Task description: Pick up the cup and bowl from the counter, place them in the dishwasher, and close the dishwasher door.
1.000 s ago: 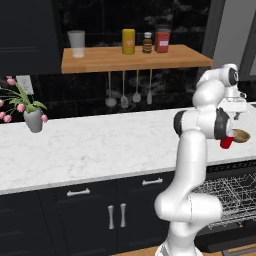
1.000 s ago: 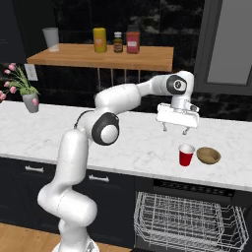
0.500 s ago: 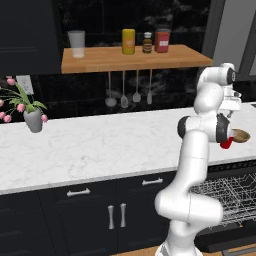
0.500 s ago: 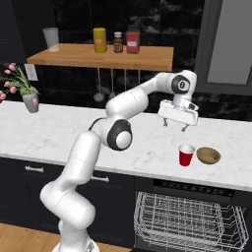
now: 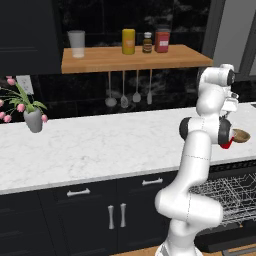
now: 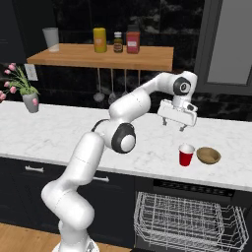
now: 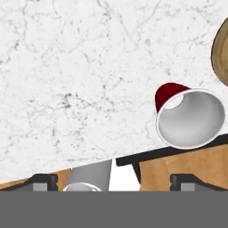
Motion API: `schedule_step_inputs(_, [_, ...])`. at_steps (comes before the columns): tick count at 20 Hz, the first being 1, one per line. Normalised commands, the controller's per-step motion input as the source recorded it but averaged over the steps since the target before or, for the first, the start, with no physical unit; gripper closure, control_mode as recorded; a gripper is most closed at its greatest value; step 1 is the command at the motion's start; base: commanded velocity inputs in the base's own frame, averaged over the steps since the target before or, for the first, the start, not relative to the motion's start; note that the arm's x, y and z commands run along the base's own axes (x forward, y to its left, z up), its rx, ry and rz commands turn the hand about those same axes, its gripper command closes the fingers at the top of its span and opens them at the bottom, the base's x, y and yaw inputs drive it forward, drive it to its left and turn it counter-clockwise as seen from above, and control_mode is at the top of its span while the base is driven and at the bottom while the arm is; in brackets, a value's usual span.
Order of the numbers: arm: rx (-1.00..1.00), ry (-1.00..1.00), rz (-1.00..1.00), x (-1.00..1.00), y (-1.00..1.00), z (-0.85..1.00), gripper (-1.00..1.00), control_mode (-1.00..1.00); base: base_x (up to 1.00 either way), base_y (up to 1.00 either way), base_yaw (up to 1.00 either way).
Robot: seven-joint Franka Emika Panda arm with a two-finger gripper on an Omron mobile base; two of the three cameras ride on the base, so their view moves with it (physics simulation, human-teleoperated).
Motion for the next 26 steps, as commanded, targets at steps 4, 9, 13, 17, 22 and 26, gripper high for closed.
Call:
schedule_step_inputs(4, [-0.01, -0.14, 0.0, 0.11, 0.0, 0.0, -1.0, -1.0, 0.0, 0.0, 0.0])
schedule_step_inputs(9, [-0.02, -0.19, 0.0, 0.27, -0.11, 0.0, -1.0, -1.0, 0.0, 0.0, 0.0])
schedule_step_inputs(13, [0.0, -0.34, 0.01, -0.01, 0.0, 0.0, -1.0, -1.0, 0.0, 0.0, 0.0])
schedule_step_inputs(17, [-0.02, -0.15, 0.01, -0.06, 0.0, 0.0, -1.0, -1.0, 0.0, 0.0, 0.0])
schedule_step_inputs(22, [-0.13, 0.14, 0.02, -0.07, 0.0, -0.03, -1.0, -1.0, 0.0, 0.0, 0.0])
schedule_step_inputs(26, [-0.1, 0.13, 0.11, -0.17, 0.0, -0.1, -1.0, -1.0, 0.0, 0.0, 0.0])
